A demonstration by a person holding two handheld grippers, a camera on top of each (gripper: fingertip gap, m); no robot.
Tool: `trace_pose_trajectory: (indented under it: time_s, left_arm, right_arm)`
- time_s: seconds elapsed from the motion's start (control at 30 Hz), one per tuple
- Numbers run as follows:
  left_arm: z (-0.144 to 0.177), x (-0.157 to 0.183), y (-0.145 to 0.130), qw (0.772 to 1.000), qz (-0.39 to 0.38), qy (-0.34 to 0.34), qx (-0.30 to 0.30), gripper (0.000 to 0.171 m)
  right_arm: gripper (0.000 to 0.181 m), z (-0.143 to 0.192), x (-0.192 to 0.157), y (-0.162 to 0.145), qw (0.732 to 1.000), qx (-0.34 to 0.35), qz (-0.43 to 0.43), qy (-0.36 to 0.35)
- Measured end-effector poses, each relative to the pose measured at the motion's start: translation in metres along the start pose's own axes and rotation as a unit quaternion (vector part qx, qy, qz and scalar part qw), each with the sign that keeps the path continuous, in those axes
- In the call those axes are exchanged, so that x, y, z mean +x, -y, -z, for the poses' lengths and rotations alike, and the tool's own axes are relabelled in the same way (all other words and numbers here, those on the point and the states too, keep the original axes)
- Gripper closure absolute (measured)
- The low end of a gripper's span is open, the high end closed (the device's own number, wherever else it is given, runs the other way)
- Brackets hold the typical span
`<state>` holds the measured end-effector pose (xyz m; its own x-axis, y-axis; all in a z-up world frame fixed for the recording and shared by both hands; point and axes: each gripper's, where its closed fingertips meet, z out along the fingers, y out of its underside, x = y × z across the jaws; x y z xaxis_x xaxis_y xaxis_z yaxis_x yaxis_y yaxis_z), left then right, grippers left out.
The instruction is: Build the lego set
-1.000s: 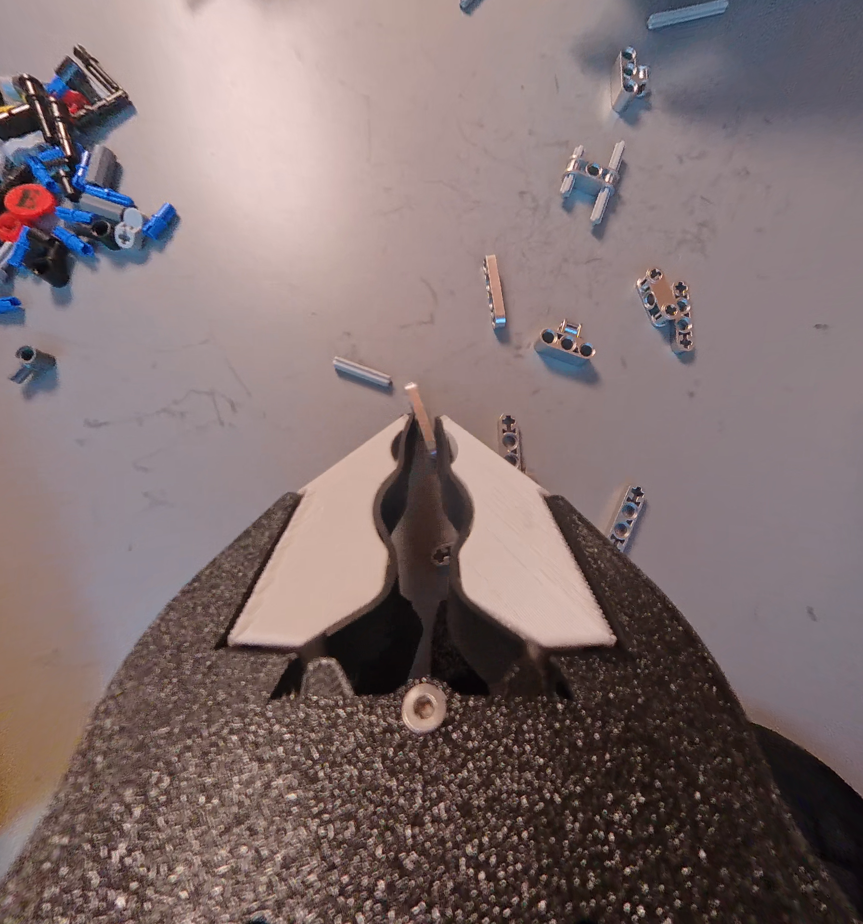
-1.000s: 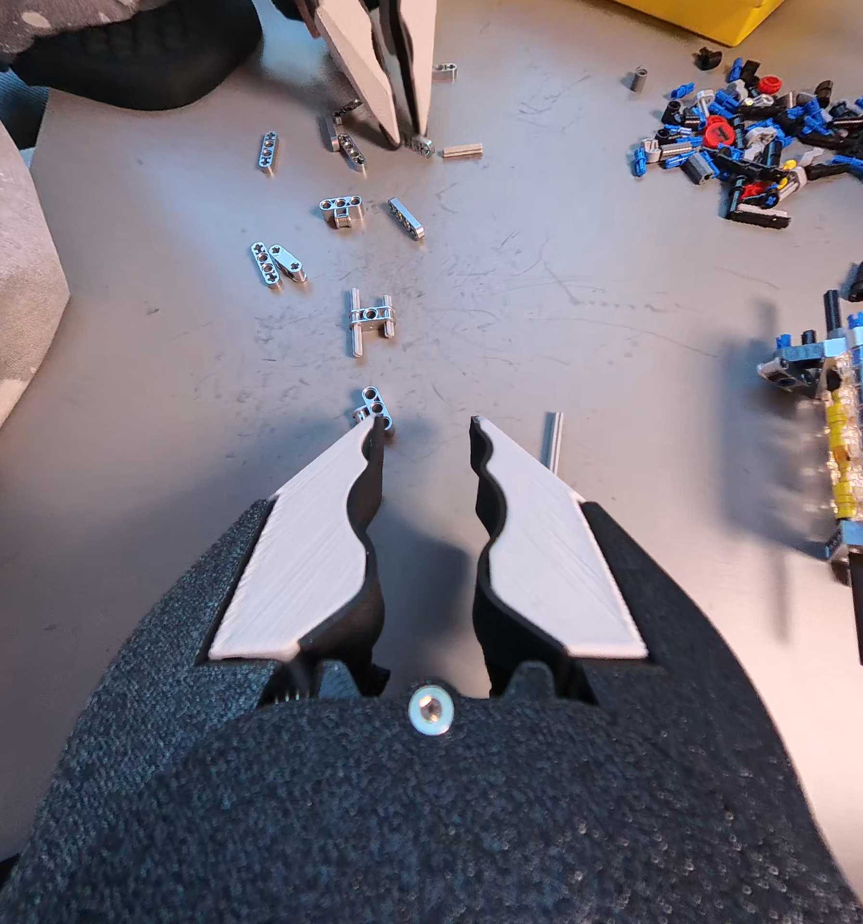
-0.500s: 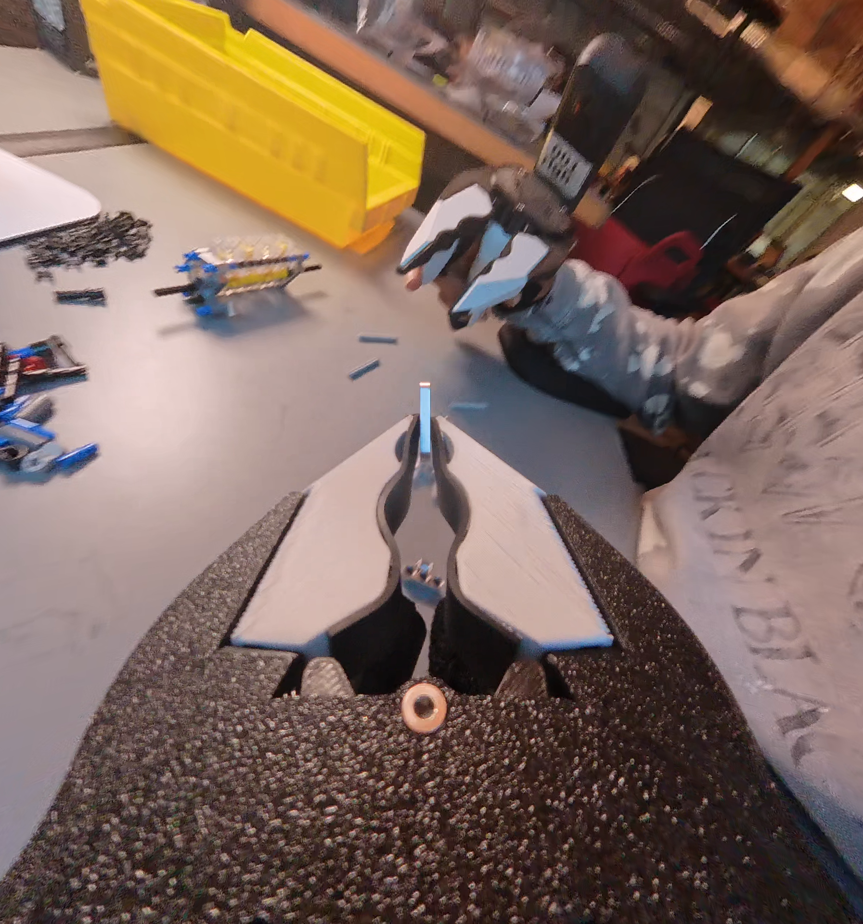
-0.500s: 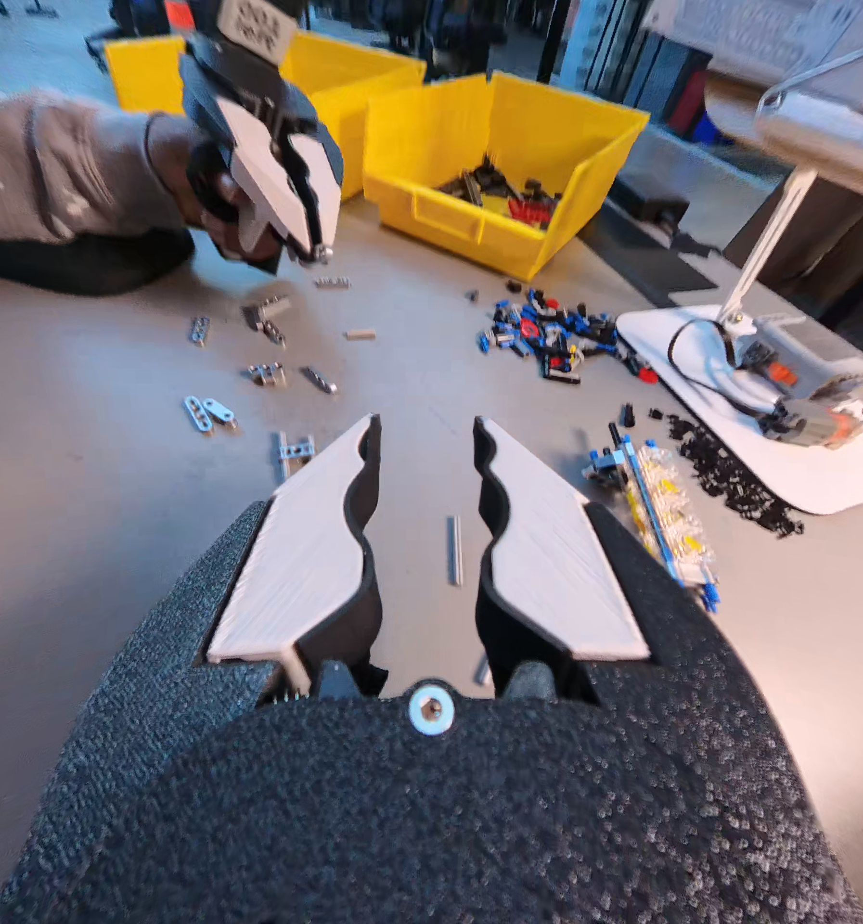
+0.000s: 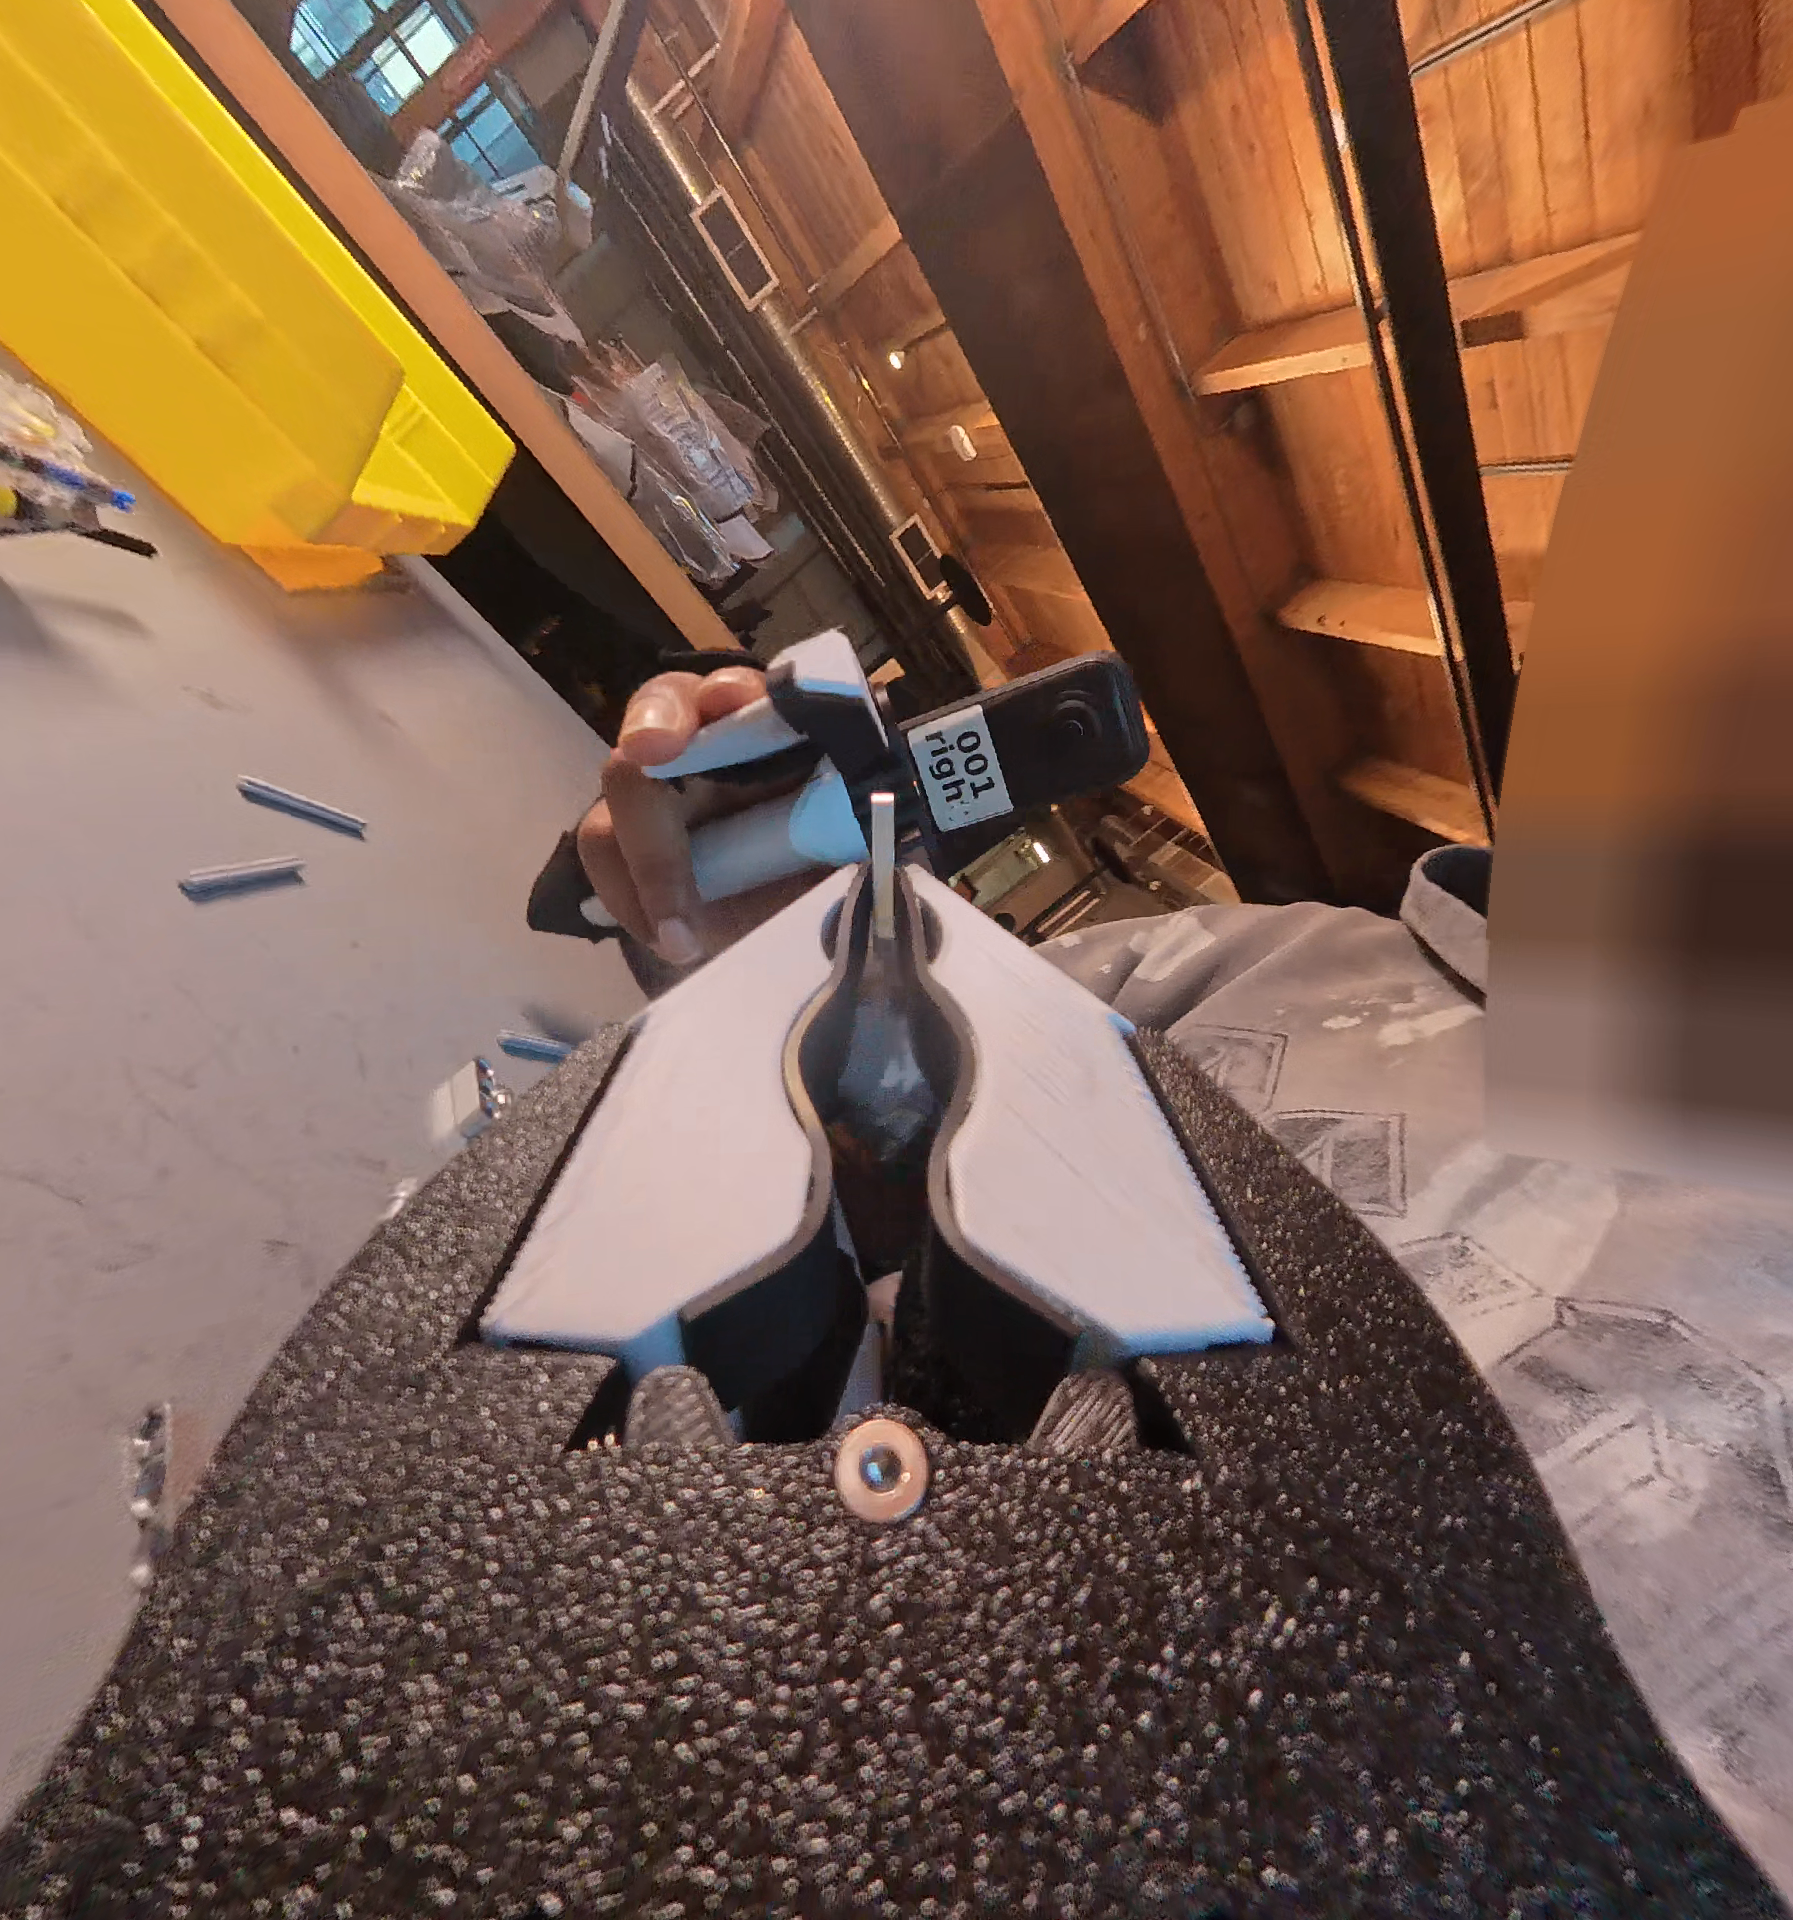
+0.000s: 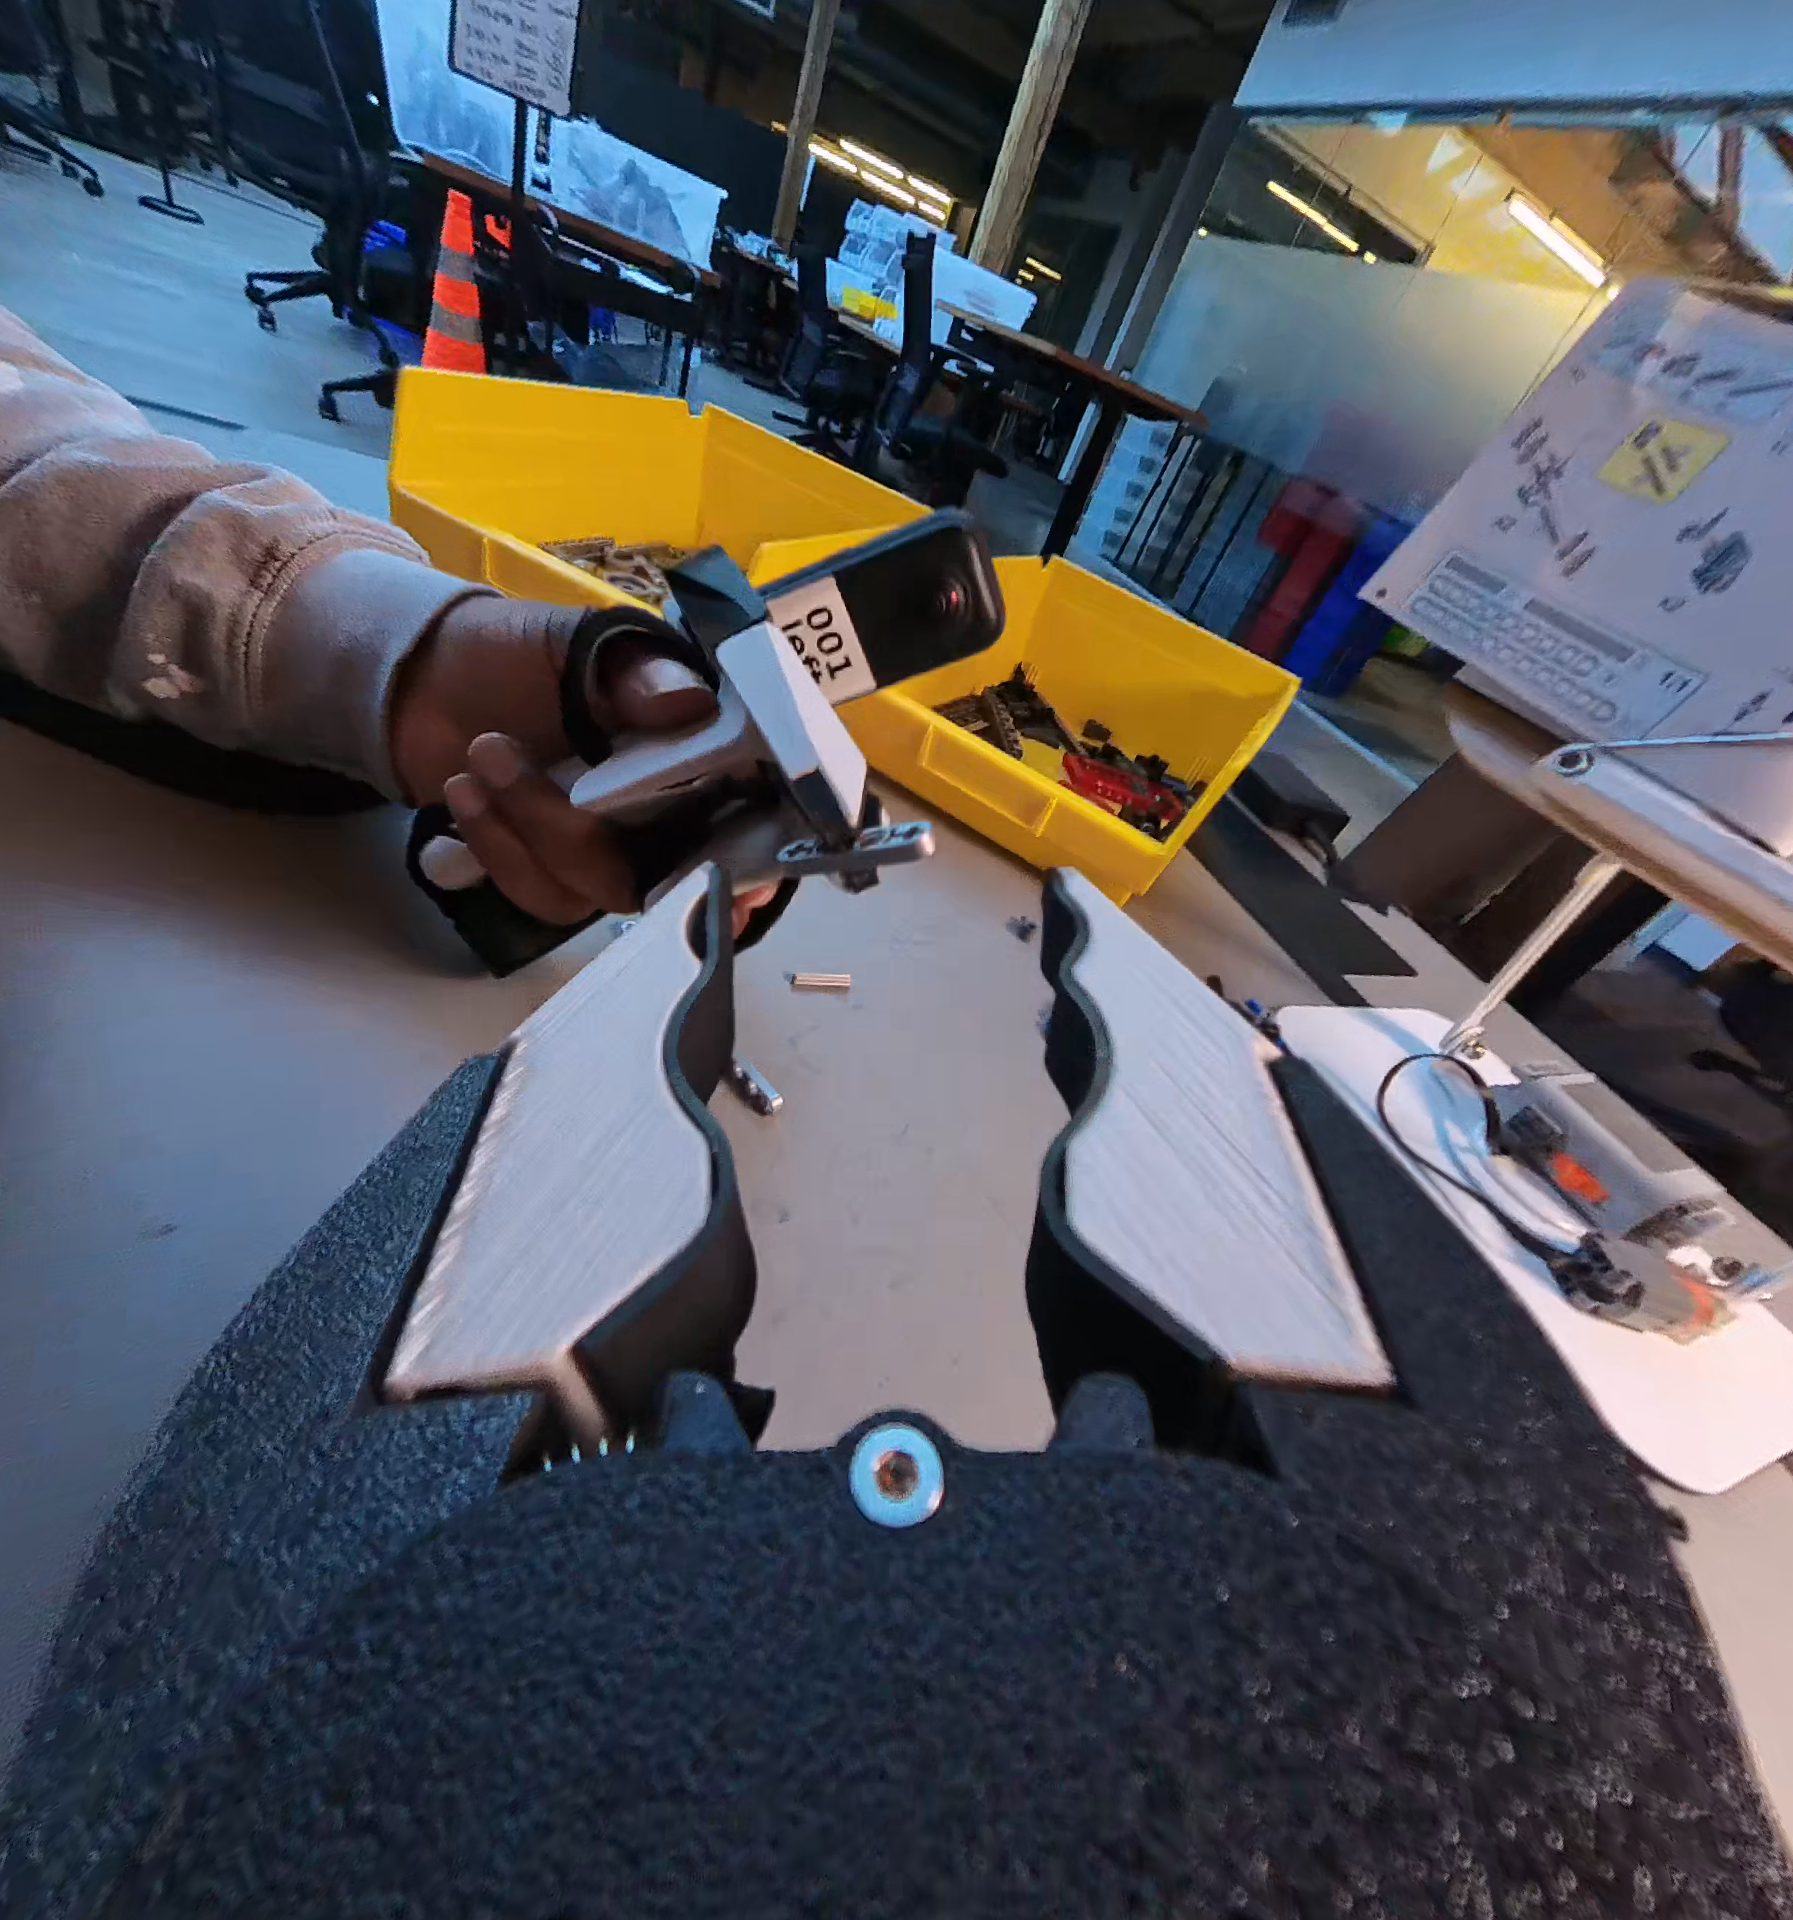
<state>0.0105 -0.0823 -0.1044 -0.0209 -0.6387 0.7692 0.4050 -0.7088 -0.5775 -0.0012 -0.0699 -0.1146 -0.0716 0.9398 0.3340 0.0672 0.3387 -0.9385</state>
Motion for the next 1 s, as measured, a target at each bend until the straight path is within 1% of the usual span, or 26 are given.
trace_pose_trajectory:
  time_s: [0.13, 0.2, 0.3, 0.33, 0.4, 0.43, 0.5, 0.53, 0.6, 0.63, 0.77, 0.83, 0.87, 0.9, 1.0]
  left_arm:
    - [0.005, 0.002, 0.000, 0.998, 0.054, -0.041, 0.015, 0.169]
    - [0.005, 0.001, -0.001, 0.996, 0.068, -0.048, 0.015, 0.169]
    - [0.002, 0.001, -0.005, 0.995, 0.081, -0.055, 0.011, 0.169]
    - [0.002, 0.001, -0.005, 0.995, 0.082, -0.058, 0.009, 0.169]
    - [0.001, 0.000, -0.006, 0.995, 0.085, -0.060, 0.008, 0.169]
    - [0.001, 0.000, -0.006, 0.994, 0.086, -0.060, 0.007, 0.169]
    - [0.000, 0.000, -0.007, 0.994, 0.087, -0.061, 0.006, 0.169]
    - [0.000, 0.000, -0.007, 0.994, 0.087, -0.062, 0.007, 0.170]
    - [0.000, 0.000, -0.007, 0.994, 0.088, -0.063, 0.008, 0.170]
    - [0.000, 0.001, -0.007, 0.994, 0.088, -0.065, 0.008, 0.170]
    - [0.001, 0.006, -0.004, 0.993, 0.084, -0.077, 0.013, 0.170]
    - [0.000, 0.008, -0.005, 0.993, 0.083, -0.081, 0.010, 0.170]
    - [-0.001, 0.009, -0.006, 0.993, 0.082, -0.085, 0.009, 0.170]
    - [-0.002, 0.010, -0.007, 0.993, 0.083, -0.088, 0.007, 0.170]
    - [-0.003, 0.012, -0.009, 0.992, 0.084, -0.093, 0.002, 0.170]
  right_arm:
    - [0.144, 0.001, -0.008, 0.003, 0.999, -0.001, 0.041, 0.005]
    - [0.153, 0.000, -0.009, 0.004, 0.999, -0.004, 0.053, -0.001]
    - [0.149, -0.003, -0.010, 0.003, 0.997, -0.011, 0.070, -0.007]
    - [0.146, -0.004, -0.011, 0.004, 0.997, -0.009, 0.070, -0.009]
    - [0.145, -0.004, -0.011, 0.004, 0.998, -0.005, 0.065, -0.009]
    - [0.150, -0.003, -0.013, 0.005, 0.998, -0.002, 0.064, -0.006]
    - [0.165, -0.003, -0.013, 0.006, 0.998, 0.000, 0.065, -0.007]
    - [0.168, -0.002, -0.013, 0.006, 0.998, 0.000, 0.064, -0.005]
    - [0.168, -0.002, -0.013, 0.006, 0.998, 0.002, 0.060, -0.005]
    - [0.165, -0.002, -0.012, 0.007, 0.998, 0.004, 0.060, -0.009]
    - [0.139, 0.000, -0.007, 0.011, 0.998, 0.014, 0.052, -0.019]
    - [0.139, -0.002, -0.010, 0.011, 0.999, 0.013, 0.050, -0.013]
    - [0.147, -0.003, -0.011, 0.011, 0.998, 0.009, 0.056, -0.013]
    - [0.160, -0.004, -0.014, 0.009, 0.998, 0.004, 0.066, -0.011]
    - [0.169, -0.006, -0.020, 0.008, 0.997, 0.002, 0.075, -0.005]
